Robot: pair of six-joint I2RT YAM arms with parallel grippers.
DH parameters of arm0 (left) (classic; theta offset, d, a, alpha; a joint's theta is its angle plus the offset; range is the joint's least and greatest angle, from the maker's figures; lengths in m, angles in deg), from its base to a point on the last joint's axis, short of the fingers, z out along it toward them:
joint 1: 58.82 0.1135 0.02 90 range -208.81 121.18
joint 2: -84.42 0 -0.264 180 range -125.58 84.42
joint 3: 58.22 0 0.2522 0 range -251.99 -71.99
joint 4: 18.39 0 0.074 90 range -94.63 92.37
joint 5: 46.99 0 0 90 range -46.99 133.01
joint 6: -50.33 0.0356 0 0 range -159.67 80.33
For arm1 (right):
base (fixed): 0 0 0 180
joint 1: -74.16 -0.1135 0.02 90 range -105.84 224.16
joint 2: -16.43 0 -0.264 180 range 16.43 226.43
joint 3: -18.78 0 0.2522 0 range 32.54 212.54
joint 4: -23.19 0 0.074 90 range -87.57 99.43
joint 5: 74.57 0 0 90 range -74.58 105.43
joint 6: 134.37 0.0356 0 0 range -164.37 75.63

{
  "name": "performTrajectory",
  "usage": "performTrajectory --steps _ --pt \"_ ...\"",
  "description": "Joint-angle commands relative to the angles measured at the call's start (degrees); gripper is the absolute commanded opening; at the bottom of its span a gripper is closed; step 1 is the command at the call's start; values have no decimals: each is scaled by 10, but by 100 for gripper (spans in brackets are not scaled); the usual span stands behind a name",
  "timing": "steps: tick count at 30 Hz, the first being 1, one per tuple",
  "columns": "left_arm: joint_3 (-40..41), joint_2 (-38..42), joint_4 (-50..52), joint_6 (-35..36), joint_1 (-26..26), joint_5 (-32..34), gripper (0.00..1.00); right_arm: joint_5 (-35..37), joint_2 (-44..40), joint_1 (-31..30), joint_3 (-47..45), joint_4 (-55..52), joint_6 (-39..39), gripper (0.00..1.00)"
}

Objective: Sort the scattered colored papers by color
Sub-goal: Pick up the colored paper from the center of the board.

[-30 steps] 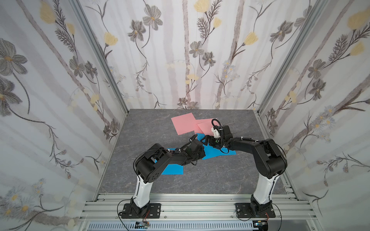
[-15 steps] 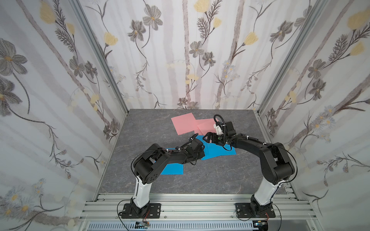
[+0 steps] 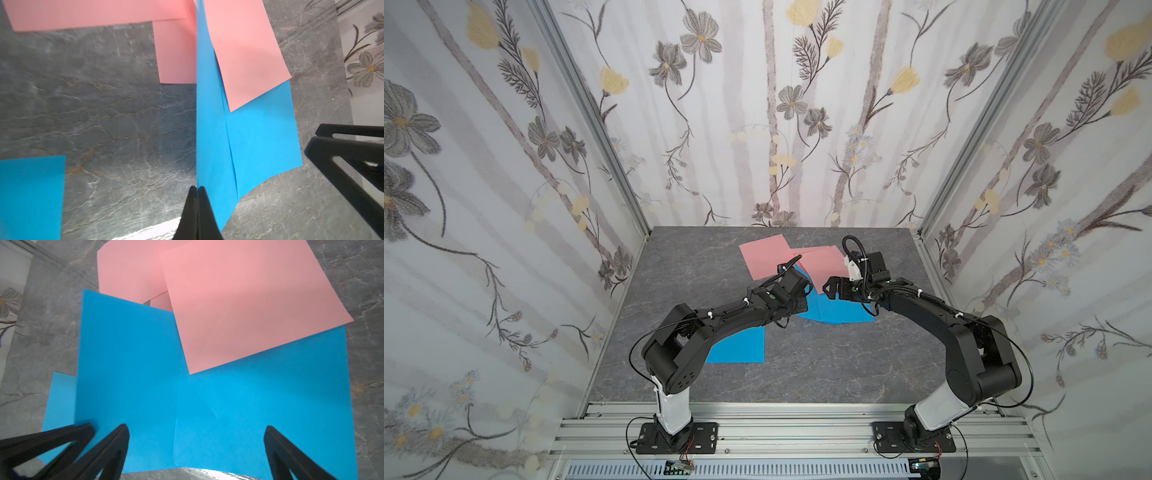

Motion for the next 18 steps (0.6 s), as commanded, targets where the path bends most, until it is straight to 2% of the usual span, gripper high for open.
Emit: performTrajectory --steps 1,7,18 --pt "-18 14 105 69 6 42 0 6 -21 1 -10 -9 -10 100" --pt "-11 50 163 109 16 39 0 3 -17 2 -15 -7 -10 100" --pt "27 130 207 112 22 51 0 -10 0 2 -18 9 -3 100"
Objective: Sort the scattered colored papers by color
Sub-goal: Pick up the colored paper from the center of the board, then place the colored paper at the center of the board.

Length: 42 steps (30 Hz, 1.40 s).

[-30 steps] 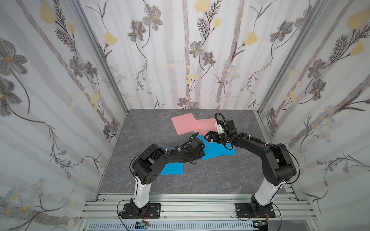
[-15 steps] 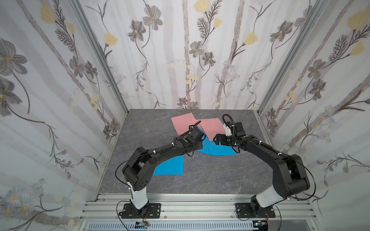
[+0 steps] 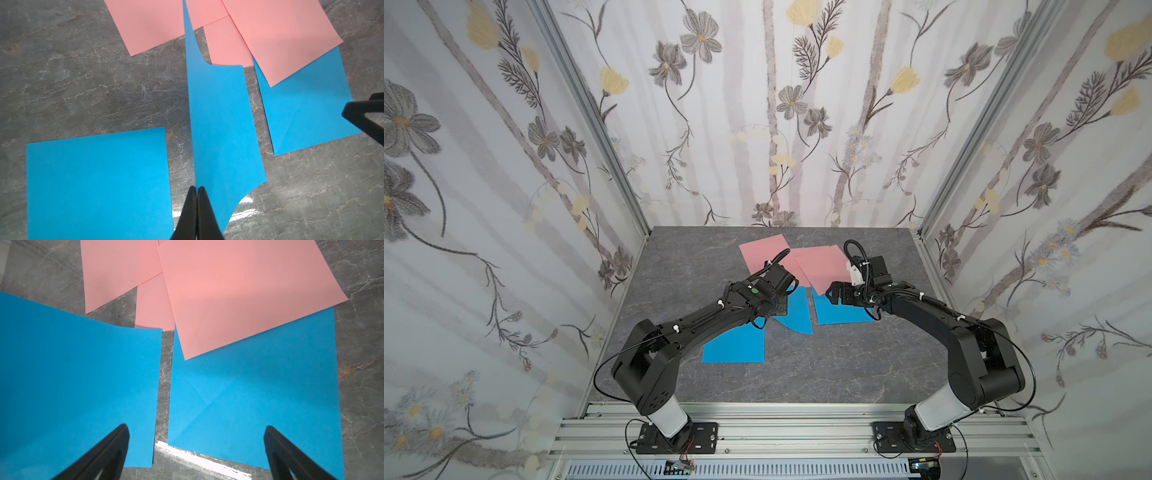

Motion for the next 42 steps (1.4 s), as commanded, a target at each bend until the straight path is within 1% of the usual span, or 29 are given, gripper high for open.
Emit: performTrajectory --steps 1,11,12,13,17,27,34,38,42 --pt "15 27 38 9 0 17 0 -8 1 0 -2 13 6 100" --pt "86 145 99 7 3 51 0 -21 1 0 -6 27 19 100" --pt "93 157 102 4 4 53 0 -22 1 0 -6 29 20 100" --pt "98 167 107 3 5 53 0 -25 17 -1 -6 31 21 100" --pt "115 200 118 -3 9 51 0 -30 18 -1 -5 34 26 100" --pt "140 243 133 -15 11 51 0 -36 18 -2 -6 35 32 100" --pt "162 276 141 -44 11 62 0 -39 25 -3 -4 36 32 100" --pt "189 295 121 -56 12 77 0 -41 28 -4 -2 36 32 100" --pt "204 294 110 -65 13 85 0 -43 32 -5 -1 36 32 100"
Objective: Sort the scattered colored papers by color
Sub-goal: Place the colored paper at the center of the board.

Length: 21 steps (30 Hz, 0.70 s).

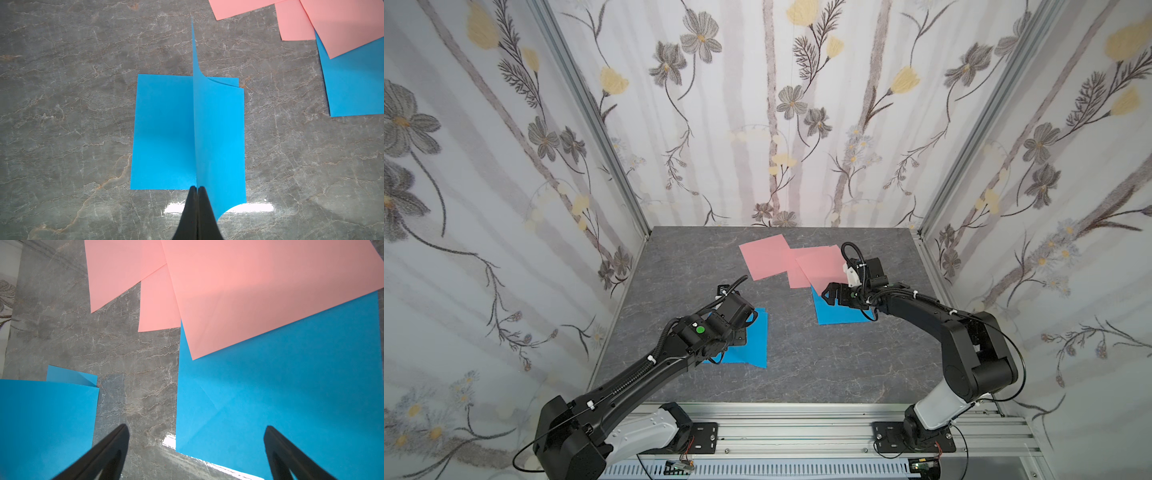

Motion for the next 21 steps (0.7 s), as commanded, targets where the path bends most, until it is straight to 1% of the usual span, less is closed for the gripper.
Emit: performTrajectory --steps 1,13,21 --pt "11 0 -13 -21 1 24 0 -11 4 -1 4 5 5 100" --pt "62 34 -39 -65 1 71 0 -13 16 -5 10 6 5 100" --pt "77 26 -73 -74 1 68 0 -16 28 -10 19 6 7 100"
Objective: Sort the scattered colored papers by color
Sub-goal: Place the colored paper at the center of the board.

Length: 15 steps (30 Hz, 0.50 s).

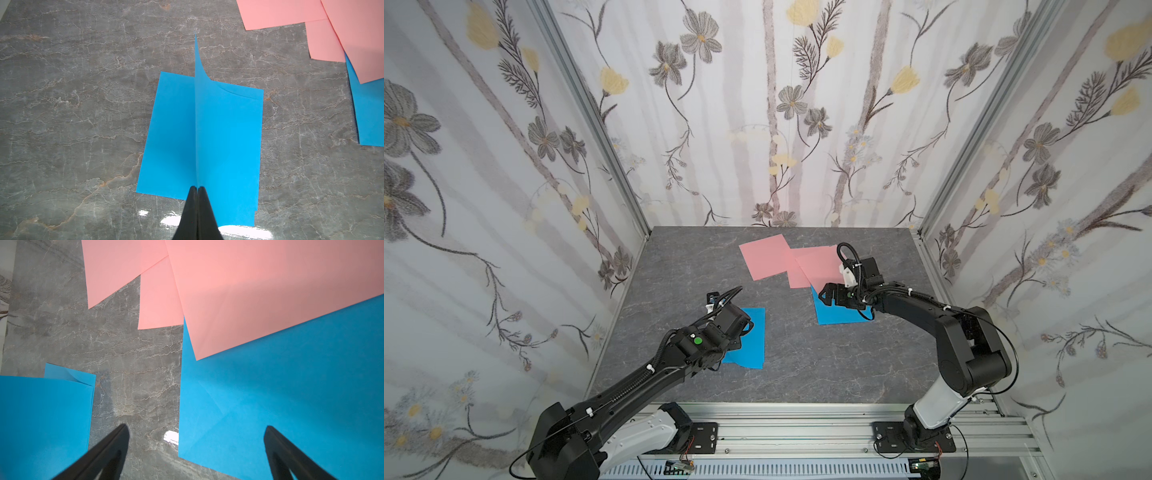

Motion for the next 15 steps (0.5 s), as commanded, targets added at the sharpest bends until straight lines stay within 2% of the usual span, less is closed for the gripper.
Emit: performTrajectory --steps 1,10,15 --pt "2 -8 -26 -14 0 11 0 -12 3 -3 5 6 3 100" --pt "-1 -28 -53 -13 1 14 0 -33 7 -41 -4 41 32 100" --pt "-3 -33 -63 -13 1 17 0 -104 16 -72 -62 184 146 100"
